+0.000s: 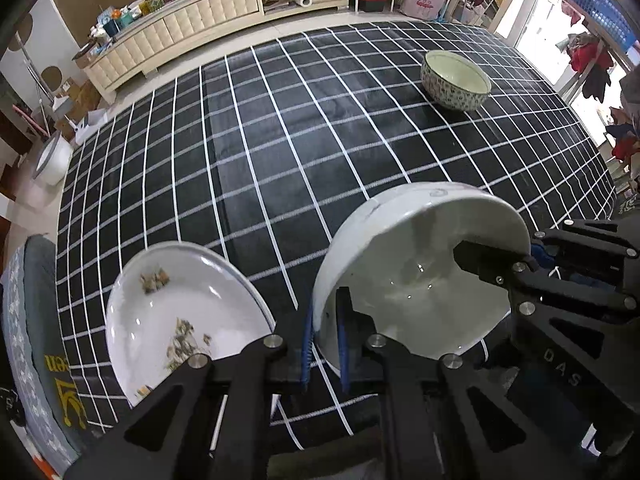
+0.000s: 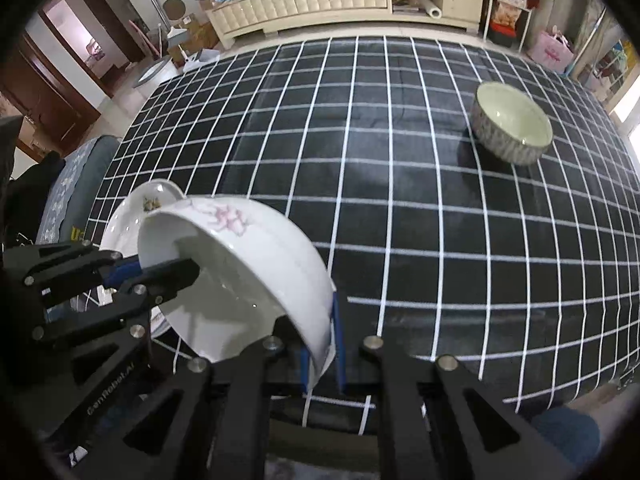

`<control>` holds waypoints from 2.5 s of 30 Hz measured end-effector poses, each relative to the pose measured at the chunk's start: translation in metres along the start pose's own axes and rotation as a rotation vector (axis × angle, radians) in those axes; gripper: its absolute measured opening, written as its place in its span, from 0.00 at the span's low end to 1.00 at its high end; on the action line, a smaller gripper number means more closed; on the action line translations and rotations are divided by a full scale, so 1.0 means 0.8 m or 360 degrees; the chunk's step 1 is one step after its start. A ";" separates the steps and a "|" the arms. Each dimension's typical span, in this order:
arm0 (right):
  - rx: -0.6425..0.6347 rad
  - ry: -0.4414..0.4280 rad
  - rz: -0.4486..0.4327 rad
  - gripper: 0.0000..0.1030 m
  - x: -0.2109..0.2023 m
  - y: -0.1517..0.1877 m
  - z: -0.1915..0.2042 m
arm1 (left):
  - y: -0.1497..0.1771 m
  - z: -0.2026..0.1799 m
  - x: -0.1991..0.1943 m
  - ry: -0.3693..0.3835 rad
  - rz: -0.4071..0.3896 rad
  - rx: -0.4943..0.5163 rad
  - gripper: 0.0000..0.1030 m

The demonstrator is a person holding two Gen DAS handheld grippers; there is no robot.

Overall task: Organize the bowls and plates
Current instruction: 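Carry the pink-flower bowl and lower it into the plain white bowl, then open the right tool and withdraw it from the nested bowls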

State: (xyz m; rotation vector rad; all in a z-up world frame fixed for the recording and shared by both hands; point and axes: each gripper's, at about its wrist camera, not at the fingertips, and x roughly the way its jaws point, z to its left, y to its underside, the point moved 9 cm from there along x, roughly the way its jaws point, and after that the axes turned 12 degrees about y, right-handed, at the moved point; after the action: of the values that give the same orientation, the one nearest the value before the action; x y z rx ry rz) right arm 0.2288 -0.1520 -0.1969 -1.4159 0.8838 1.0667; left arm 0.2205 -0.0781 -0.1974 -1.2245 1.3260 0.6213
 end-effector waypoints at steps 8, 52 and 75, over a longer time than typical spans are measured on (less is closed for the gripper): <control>0.0023 -0.0023 0.0068 0.13 0.008 0.027 0.005 | 0.020 -0.005 0.007 0.0013 0.0035 -0.0003 0.09; -0.0044 0.0060 0.0201 0.18 0.033 0.027 0.018 | 0.026 0.013 0.031 0.0047 0.0076 -0.0047 0.10; -0.0043 0.0212 0.0048 0.60 0.009 0.005 0.003 | 0.012 0.017 0.003 0.0058 -0.0052 -0.0062 0.23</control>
State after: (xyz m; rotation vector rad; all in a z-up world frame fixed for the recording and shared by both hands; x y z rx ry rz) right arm 0.2268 -0.1499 -0.2052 -1.5142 0.9924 1.0188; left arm 0.2173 -0.0636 -0.2049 -1.2919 1.3272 0.6065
